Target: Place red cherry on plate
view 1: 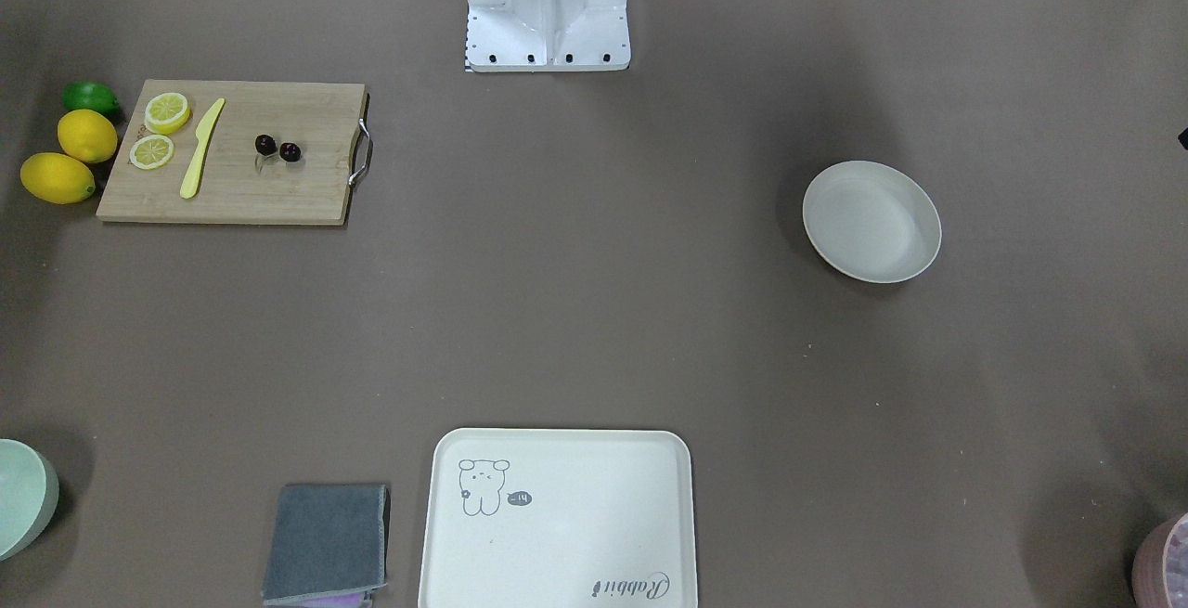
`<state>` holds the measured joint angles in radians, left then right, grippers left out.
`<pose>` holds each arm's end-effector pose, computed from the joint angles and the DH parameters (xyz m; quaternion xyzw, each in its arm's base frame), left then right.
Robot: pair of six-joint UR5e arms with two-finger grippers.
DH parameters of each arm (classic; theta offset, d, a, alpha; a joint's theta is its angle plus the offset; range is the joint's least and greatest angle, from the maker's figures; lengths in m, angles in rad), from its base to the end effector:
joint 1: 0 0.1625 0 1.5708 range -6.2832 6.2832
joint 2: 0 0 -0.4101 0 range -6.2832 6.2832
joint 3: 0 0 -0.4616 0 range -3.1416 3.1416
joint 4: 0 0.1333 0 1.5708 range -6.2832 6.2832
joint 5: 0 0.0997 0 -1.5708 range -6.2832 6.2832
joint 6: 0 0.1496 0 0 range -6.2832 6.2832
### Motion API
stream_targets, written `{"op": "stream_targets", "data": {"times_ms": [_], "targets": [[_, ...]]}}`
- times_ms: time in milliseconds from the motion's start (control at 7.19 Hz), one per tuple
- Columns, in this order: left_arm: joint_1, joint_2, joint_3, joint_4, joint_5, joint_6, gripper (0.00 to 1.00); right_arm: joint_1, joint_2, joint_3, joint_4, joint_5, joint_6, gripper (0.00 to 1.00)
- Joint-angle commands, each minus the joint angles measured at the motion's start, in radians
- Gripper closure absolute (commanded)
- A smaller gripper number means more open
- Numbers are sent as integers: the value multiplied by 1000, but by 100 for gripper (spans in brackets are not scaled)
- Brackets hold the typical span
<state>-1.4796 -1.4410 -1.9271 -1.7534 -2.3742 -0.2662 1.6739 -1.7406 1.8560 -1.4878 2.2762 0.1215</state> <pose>0.0227 -0.5296 0.5211 0.1159 0.4100 0.0004 0.9047 0.0885 -0.5030 0.6056 0.0898 -0.3446 0.0707 0.9318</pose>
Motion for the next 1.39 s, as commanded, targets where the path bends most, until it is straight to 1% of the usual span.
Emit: {"op": "stream_targets", "data": {"times_ms": [0, 139, 278, 418, 557, 696, 835, 974, 1253], "targets": [[156, -44, -9, -155, -71, -333, 2, -9, 3, 0, -2, 6, 1, 0], [277, -53, 34, -348, -27, -529, 2, -11, 4, 0, 0, 9, 3, 0], [421, -61, 75, -423, 89, -595, 2, -14, 6, 0, -2, 9, 3, 0], [496, -80, 136, -443, 134, -593, 3, -16, 6, 0, -2, 8, 1, 0], [540, -72, 201, -521, 157, -582, 4, -14, 4, 0, -2, 9, 1, 0], [544, -70, 303, -664, 159, -582, 4, -14, 4, 0, 0, 6, 1, 0], [553, -70, 379, -757, 159, -584, 4, -14, 4, 2, 0, 5, 1, 0], [567, -70, 387, -768, 161, -587, 4, -14, 3, 5, 0, 5, 1, 0], [593, -70, 381, -793, 167, -619, 13, -14, 6, 5, 0, 5, 1, 0]]}}
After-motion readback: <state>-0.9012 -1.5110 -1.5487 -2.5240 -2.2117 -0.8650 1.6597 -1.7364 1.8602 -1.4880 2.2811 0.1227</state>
